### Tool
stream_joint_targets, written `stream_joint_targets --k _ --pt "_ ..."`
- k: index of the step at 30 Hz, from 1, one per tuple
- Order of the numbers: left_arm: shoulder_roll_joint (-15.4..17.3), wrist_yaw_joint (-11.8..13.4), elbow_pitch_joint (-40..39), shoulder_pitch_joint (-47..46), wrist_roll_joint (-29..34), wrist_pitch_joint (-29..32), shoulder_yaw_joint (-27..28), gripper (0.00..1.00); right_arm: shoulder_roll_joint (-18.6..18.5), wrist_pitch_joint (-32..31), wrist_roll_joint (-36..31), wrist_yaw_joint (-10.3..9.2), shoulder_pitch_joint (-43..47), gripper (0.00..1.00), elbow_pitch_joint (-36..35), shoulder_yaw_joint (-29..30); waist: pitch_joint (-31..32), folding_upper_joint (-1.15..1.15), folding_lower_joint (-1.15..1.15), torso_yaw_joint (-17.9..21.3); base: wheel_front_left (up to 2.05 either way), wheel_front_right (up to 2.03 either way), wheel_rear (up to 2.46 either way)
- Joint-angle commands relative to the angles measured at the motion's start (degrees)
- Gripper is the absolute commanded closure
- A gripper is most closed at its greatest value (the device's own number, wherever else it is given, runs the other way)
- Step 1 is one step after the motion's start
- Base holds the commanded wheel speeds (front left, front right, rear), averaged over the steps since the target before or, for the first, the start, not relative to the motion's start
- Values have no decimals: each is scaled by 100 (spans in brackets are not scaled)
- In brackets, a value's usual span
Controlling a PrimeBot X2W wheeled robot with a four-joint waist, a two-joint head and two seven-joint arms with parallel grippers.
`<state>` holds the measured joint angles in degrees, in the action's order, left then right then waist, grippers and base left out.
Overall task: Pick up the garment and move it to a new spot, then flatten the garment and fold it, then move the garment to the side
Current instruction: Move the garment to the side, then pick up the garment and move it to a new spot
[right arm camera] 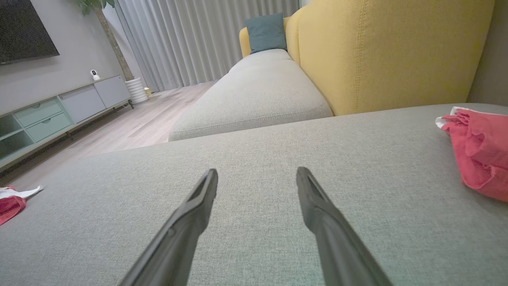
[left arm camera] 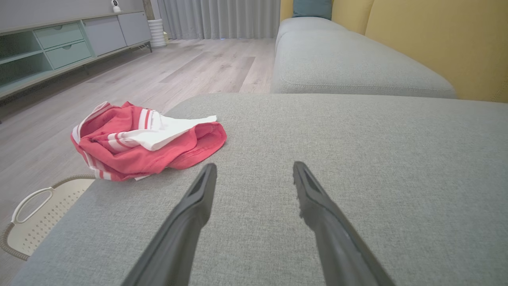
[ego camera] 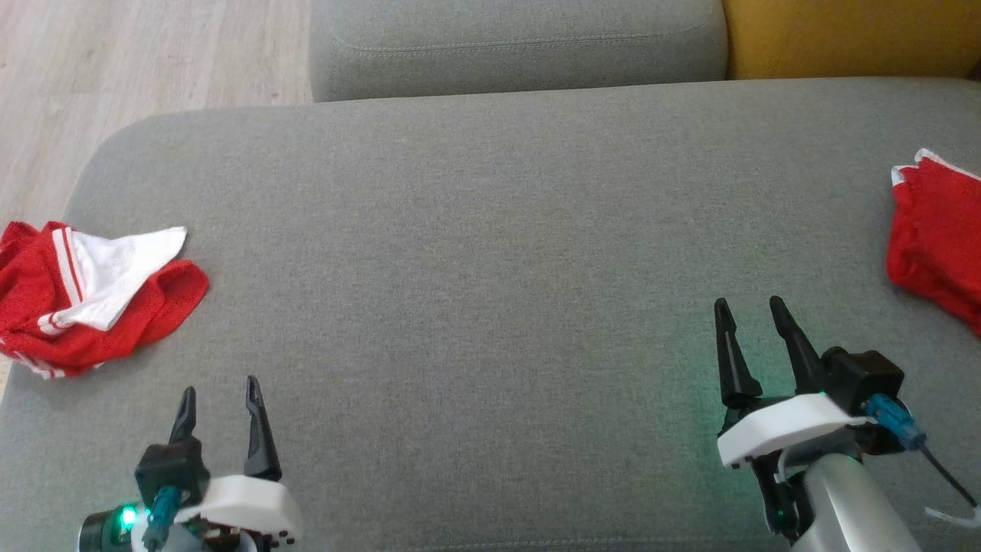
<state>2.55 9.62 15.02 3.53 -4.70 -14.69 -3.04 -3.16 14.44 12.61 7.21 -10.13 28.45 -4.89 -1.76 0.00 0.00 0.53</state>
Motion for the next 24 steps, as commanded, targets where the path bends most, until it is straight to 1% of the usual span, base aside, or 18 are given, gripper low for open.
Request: stream_joint_targets --k 1,7,11,12,16,24 --pt "33 41 -211 -159 -12 -31 187 0 28 55 28 28 -126 0 -213 -136 -12 0 0 -17 0 0 0" --pt "33 36 -244 -151 0 -31 177 0 28 55 38 28 -145 0 -208 -133 -34 0 0 -97 0 0 0" --pt "33 38 -244 -175 -8 -31 209 0 28 56 43 28 -109 0 -241 -210 -31 0 0 -315 0 0 0" --pt "33 38 -244 -175 -8 -31 209 0 28 56 43 28 -109 0 -241 -210 -31 0 0 -315 0 0 0" --pt "33 14 -221 -182 14 -31 242 0 28 56 72 28 -42 0 -274 -258 -6 0 0 -752 0 0 0" --pt "37 -49 -200 -160 98 -31 468 0 28 56 138 28 42 0 -289 -296 9 0 0 -1865 0 0 0"
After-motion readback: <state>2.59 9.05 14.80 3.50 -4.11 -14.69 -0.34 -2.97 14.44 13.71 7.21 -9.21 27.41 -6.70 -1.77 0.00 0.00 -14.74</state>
